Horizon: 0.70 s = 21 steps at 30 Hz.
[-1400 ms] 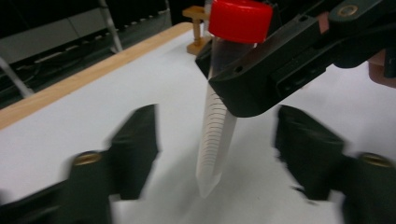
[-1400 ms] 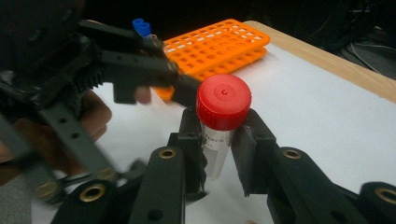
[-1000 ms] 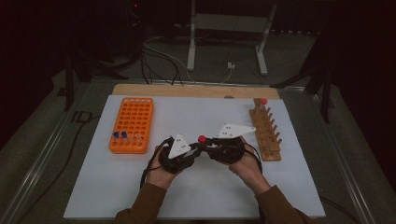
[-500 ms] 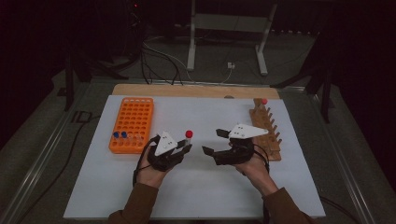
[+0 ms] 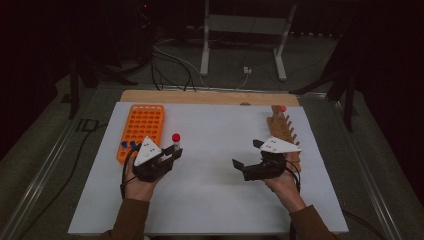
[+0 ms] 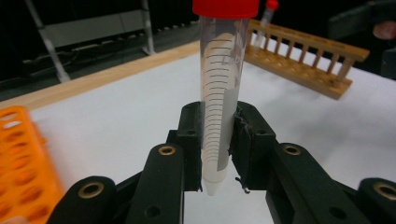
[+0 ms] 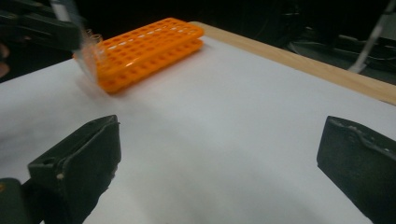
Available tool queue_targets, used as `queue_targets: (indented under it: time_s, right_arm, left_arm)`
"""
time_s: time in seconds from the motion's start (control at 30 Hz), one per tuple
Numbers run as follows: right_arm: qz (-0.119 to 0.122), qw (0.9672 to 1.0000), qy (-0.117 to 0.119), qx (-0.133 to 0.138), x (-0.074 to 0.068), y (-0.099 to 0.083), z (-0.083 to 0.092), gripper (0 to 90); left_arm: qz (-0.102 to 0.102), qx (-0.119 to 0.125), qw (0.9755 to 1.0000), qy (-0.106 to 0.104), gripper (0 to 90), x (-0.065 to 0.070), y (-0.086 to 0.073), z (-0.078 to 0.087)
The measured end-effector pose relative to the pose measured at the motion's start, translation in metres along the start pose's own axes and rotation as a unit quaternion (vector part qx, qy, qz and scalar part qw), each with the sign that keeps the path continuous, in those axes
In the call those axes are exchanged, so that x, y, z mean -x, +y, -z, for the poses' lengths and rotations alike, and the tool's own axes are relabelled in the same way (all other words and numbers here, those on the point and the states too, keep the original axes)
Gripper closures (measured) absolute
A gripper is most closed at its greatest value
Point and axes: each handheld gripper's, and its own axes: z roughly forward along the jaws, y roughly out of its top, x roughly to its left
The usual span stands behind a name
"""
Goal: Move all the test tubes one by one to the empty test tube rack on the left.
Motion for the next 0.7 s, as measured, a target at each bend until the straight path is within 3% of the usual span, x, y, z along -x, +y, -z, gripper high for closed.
queue_targets:
  time_s: [0.3, 0.4, 0.7]
  right_arm:
    - [-0.025, 0.9985, -0.040, 0.029, 0.021, -0.018, 0.024, 0.1]
    - [-0.028, 0.9981, -0.048, 0.026, 0.025, -0.023, 0.029, 0.1]
    - [-0.038, 0.9969, -0.060, 0.033, 0.032, -0.029, 0.039, 0.1]
  left_arm:
    - [0.013, 0.017, 0.9992, 0.034, 74.8, -0.020, -0.001, 0.025]
    - [0.021, 0.027, 0.9983, 0.046, 74.8, -0.027, -0.002, 0.033]
    - [0.032, 0.046, 0.9933, 0.101, 74.8, -0.052, -0.002, 0.057]
